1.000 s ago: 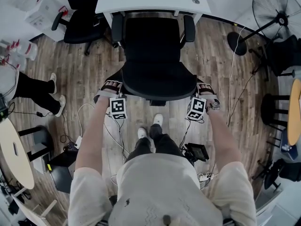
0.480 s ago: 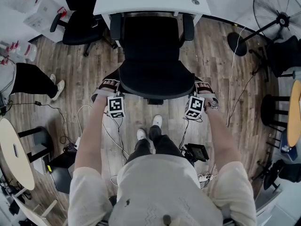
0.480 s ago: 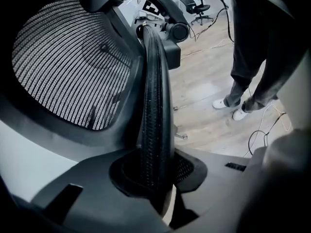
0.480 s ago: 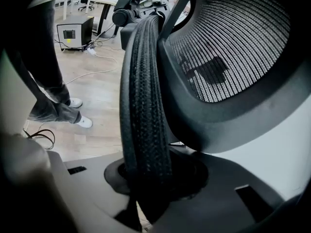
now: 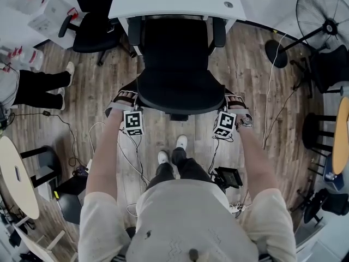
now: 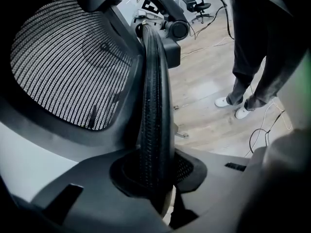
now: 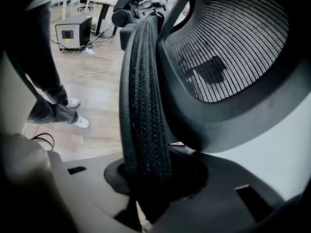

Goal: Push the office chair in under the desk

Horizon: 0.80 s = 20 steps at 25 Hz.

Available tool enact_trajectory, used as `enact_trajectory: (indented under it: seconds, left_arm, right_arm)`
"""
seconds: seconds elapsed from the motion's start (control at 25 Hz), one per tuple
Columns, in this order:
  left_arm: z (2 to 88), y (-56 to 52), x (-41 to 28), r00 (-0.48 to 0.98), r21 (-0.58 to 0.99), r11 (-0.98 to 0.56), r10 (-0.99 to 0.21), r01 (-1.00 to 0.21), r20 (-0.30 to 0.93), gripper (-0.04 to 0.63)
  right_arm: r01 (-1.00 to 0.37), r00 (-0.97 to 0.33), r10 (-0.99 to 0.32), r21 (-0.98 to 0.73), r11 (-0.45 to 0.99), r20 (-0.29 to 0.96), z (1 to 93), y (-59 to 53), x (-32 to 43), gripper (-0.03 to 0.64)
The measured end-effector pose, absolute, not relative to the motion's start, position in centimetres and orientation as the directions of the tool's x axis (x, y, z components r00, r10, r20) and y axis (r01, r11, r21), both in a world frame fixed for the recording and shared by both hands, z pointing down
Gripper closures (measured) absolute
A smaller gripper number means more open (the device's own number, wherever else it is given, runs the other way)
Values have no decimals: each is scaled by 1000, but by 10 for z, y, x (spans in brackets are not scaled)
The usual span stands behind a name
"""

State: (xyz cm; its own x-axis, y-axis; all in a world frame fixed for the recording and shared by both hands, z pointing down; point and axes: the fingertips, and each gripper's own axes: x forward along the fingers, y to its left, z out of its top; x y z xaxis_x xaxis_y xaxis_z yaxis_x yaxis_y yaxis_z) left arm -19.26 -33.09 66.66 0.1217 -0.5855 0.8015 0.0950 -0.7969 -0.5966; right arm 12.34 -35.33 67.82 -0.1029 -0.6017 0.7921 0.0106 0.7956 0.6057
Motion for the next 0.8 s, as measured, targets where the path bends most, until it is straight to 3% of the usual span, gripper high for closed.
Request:
enact_trajectory:
  seconds: [0.8]
  left_arm:
    - [661, -357, -193, 105, -582, -808, -574, 90, 812, 520]
  right_arm:
    - [25, -100, -589, 594, 804, 802, 671, -380, 124, 492]
